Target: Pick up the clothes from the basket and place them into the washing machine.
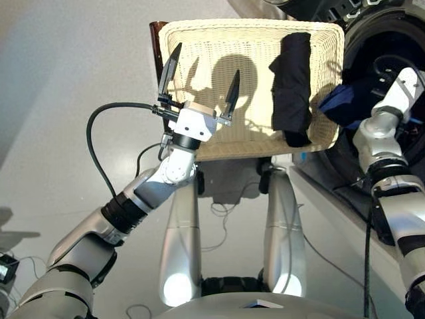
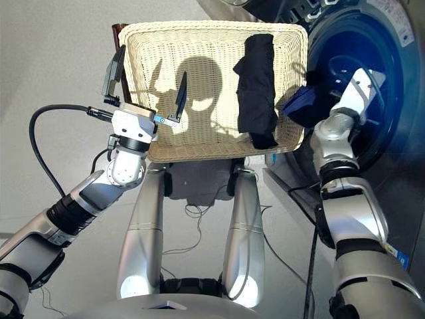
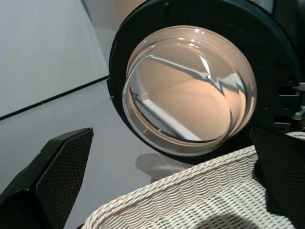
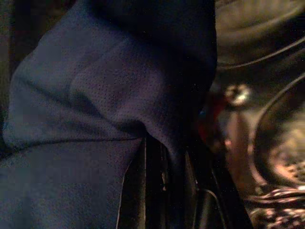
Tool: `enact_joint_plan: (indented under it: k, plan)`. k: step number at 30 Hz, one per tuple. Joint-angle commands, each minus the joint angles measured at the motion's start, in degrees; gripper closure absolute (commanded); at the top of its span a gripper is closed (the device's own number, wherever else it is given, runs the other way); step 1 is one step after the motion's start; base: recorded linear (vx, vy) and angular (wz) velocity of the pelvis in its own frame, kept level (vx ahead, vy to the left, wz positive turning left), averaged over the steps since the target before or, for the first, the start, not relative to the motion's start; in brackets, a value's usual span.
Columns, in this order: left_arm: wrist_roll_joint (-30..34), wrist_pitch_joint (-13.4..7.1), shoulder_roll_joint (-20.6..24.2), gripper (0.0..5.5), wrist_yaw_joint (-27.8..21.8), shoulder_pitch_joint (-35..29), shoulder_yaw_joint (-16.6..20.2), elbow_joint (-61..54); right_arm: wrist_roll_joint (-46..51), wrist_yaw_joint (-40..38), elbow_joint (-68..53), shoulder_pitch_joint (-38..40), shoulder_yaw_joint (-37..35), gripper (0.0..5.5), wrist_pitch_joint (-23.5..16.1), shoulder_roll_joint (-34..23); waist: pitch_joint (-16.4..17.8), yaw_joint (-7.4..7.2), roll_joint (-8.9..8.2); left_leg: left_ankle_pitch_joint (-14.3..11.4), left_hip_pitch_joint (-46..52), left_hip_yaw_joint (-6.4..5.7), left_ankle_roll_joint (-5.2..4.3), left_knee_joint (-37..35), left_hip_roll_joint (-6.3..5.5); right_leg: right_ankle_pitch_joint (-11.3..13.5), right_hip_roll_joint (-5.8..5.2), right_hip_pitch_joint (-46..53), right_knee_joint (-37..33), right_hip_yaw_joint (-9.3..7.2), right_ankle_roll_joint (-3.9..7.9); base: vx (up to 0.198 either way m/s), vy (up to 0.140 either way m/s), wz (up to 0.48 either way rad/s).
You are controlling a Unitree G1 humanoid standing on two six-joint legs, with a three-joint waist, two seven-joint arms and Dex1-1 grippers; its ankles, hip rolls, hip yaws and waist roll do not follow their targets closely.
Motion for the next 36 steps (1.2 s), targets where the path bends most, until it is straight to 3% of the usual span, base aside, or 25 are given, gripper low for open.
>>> enact_joint_plan:
  k: [1, 12, 20, 22, 28, 36]
  plan:
    - [0.3, -2.6, -0.3, 0.0, 1.3, 1.8, 2.1, -8.5, -4.0, -5.3, -0.7, -2.8, -0.1, 5.5, 0.5, -9.2, -0.9, -0.51, 3.55, -3.9, 0.3, 1.32, -1.88, 4.3, 1.75, 1.6, 0.56, -0.4, -1.8, 1.28, 0.67, 0.0, 0.0, 0.0]
    - [1.2, -2.2, 2.2, 0.0, 3.4, 2.5, 2.5, -10.5, -7.9, -11.2, 2.5, -8.8, 2.2, 5.5, 3.5, -15.8, -0.9, -0.91, 3.63, -4.5, -3.9, 1.01, -1.87, 6.9, 1.75, 1.0, 0.67, -5.0, 1.1, 1.39, 0.77, 0.0, 0.0, 0.0]
    - [0.6, -2.4, 2.6, 0.0, 3.4, 2.0, 2.0, -10.2, -5.5, -8.5, 3.4, -9.8, 3.6, 5.5, 2.9, -15.1, -0.9, -1.15, 3.33, -4.7, -4.5, 1.39, -1.63, 7.6, 1.69, 1.1, 0.8, -5.7, 1.5, 1.76, 0.72, 0.0, 0.0, 0.0]
    - [0.2, -2.2, 2.5, 0.0, 3.1, 2.1, 2.1, -9.9, -1.6, -5.6, 3.9, -10.1, 3.3, 0.0, 1.7, -14.0, -0.9, -1.18, 3.11, -4.7, -4.4, 1.49, -1.69, 7.6, 1.76, 1.0, 0.86, -5.5, 1.4, 1.75, 0.67, 0.0, 0.0, 0.0]
    - [-0.6, -1.8, 1.6, 0.0, 2.5, 2.7, 2.9, -9.5, 3.4, -2.5, 0.0, -6.4, 1.7, 0.0, -1.9, -9.4, -0.9, -1.79, 2.62, -4.7, -3.6, 1.66, -1.69, 7.1, 2.0, 1.0, 1.06, -4.8, 0.9, 1.72, 0.52, 0.0, 0.0, 0.0]
    - [-1.8, -1.3, -0.8, 0.0, 1.3, 3.0, 4.6, -7.5, 3.3, -0.9, -24.0, 7.9, -1.4, 0.0, -8.1, 1.7, -0.9, -2.8, 1.58, -4.6, -1.7, 2.05, -1.38, 6.2, 1.89, 1.1, 1.6, -3.2, 0.0, 2.26, 0.32, 0.0, 0.0, 0.0]
